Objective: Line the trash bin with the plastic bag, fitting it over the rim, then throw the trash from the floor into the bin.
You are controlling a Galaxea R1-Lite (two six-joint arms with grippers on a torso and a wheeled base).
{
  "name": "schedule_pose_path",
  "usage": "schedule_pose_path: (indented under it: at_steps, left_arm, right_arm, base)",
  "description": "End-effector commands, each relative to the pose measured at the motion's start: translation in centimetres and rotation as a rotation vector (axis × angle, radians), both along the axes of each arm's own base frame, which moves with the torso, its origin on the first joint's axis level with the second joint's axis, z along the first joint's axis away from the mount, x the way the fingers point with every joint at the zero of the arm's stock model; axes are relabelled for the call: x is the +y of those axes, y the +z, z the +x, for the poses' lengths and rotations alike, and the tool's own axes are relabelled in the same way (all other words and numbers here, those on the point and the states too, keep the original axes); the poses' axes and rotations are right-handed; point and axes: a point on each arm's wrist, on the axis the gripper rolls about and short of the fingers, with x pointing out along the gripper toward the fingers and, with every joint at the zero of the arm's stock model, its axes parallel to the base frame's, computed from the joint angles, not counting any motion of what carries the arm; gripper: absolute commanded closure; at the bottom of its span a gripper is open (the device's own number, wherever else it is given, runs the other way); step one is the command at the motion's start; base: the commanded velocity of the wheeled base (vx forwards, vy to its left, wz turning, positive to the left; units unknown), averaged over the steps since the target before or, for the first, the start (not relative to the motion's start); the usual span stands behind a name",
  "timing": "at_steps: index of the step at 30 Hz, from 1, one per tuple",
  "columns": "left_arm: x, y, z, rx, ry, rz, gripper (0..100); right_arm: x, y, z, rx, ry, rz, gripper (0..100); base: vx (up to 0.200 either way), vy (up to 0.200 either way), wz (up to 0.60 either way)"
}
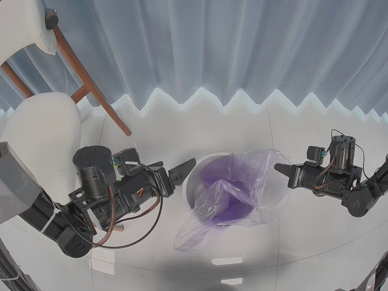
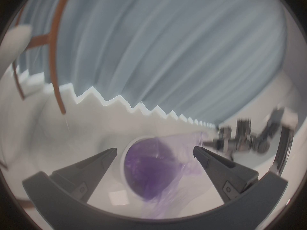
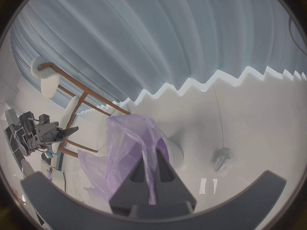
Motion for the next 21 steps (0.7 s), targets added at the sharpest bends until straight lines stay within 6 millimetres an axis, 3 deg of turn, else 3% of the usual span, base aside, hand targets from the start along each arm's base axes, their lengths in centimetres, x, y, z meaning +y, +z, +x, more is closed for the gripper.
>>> schedule_pose_path:
  at_steps: [1,6,15,20,21]
  left_arm:
    - [2.1,-2.6,-0.1,-0.073,-0.124,0.364,0]
    - [1.2,-4.1,1.0,-0.077,-0.222,0.387,0]
    - [-0.7,-5.1,1.5,-0.077,-0.328,0.369,0]
    - [-1.8,-6.3,2.3,-0.059,-0.347,0.374,0]
    - [-2.5,-7.6,2.7,-0.036,-0.361,0.38,0]
  right_arm:
    - [0.0,-0.4,-1.4,0.019,-0.016,-0.02,100]
    - [0.4,-0.1,-1.5,0.01,-0.012,-0.02,100]
    - [0.7,-0.1,-1.5,0.007,-0.014,-0.023,100]
    - [0.7,-0.1,-1.5,0.006,-0.015,-0.023,100]
    - [0.7,-0.1,-1.5,0.006,-0.015,-0.023,100]
  base:
    - [0.0,0.0,0.0]
    - [0.0,0.0,0.0]
    - [0.0,0.0,0.0]
    - [0.0,0.0,0.0]
    - [0.0,0.0,0.0]
